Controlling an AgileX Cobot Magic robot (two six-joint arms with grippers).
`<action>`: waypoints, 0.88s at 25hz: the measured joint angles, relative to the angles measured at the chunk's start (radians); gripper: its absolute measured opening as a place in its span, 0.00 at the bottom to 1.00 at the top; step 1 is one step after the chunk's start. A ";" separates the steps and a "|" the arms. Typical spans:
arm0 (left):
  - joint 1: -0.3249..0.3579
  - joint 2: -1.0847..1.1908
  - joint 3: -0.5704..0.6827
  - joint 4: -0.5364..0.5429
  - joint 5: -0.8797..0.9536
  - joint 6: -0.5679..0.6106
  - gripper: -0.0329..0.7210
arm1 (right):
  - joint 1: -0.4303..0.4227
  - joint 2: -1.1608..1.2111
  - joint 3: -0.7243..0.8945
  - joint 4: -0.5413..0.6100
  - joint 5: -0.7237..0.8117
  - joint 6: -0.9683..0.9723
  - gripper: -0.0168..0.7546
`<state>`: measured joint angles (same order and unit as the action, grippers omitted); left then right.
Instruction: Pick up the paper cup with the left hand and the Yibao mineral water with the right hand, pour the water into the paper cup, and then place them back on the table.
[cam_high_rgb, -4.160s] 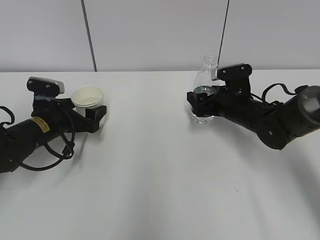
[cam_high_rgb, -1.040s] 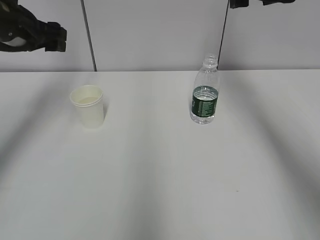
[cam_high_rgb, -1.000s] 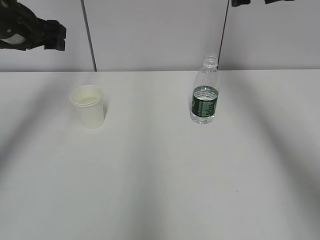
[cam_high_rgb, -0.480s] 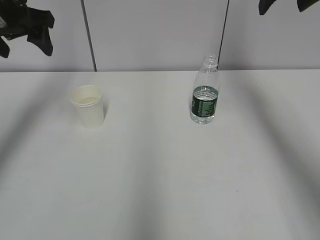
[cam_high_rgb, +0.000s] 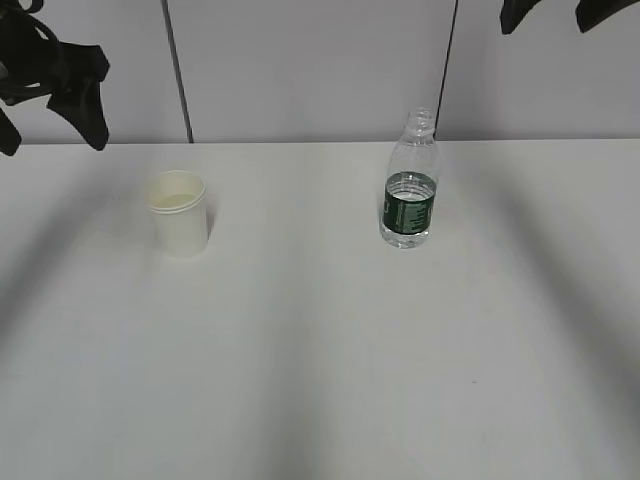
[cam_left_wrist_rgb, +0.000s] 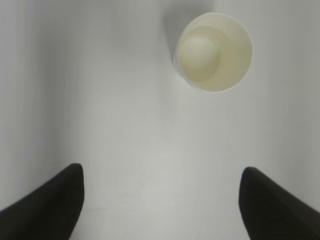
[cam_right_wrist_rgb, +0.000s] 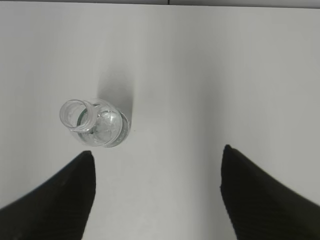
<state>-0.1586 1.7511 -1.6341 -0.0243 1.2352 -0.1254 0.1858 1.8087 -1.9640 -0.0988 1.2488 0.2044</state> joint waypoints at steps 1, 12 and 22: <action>0.000 0.000 0.000 0.000 0.001 0.002 0.80 | 0.000 0.000 0.000 0.003 0.000 0.000 0.76; 0.000 0.000 0.000 0.001 0.002 0.005 0.80 | 0.000 -0.150 0.195 0.053 0.002 -0.010 0.76; 0.000 -0.001 0.000 0.001 0.003 0.006 0.80 | 0.000 -0.224 0.344 0.060 0.002 -0.031 0.76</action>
<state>-0.1586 1.7500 -1.6341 -0.0232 1.2381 -0.1194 0.1858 1.5847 -1.6198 -0.0384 1.2504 0.1739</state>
